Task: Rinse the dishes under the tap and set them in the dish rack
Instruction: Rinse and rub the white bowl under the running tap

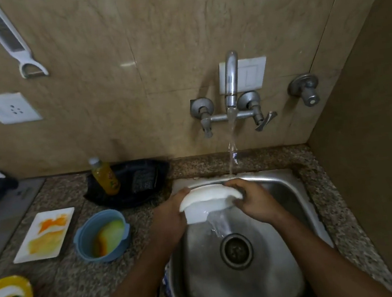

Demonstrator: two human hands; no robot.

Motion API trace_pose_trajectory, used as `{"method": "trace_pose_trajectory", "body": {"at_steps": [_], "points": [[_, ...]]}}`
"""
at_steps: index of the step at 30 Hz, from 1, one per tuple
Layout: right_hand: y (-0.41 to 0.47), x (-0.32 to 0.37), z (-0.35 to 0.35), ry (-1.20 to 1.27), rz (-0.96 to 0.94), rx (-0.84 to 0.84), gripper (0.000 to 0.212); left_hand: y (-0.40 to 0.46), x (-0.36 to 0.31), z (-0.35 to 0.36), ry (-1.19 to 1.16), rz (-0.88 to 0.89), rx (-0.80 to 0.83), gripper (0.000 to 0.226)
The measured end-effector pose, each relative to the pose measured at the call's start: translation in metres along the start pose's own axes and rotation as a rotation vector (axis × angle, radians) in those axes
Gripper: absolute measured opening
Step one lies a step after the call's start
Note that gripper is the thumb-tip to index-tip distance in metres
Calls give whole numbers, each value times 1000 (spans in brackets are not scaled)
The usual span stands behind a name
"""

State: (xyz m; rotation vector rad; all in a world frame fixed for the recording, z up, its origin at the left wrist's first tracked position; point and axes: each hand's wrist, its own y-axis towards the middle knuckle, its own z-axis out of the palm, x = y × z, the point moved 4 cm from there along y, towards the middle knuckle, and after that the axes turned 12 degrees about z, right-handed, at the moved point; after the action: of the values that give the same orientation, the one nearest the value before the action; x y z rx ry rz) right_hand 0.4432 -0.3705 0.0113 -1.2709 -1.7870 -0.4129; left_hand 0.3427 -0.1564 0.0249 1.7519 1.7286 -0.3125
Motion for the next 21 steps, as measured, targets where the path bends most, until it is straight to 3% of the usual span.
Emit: {"method": "trace_pose_trajectory", "body": {"at_steps": [2,3,5,7,9,11,16,21], "points": [[1,-5,-13,132,93,1,41,-5,5,-2,-19,-46,3,55],[4,-3,-26,220,116,-103,34,-6,7,-4,-22,-63,6,56],[7,8,-63,297,188,-465,17,-7,8,-5,-3,-83,8,51],[12,26,-93,284,268,-665,34,-6,6,-6,2,-68,14,52],[24,39,-106,241,313,-622,50,-4,5,-5,20,-52,30,54],[37,45,-109,149,304,-625,43,-2,3,-5,36,-42,30,54],[48,55,-117,-96,219,-835,22,-1,4,-9,24,-38,-1,54],[46,61,-112,-196,181,-829,16,0,6,-10,33,-32,-2,52]]}}
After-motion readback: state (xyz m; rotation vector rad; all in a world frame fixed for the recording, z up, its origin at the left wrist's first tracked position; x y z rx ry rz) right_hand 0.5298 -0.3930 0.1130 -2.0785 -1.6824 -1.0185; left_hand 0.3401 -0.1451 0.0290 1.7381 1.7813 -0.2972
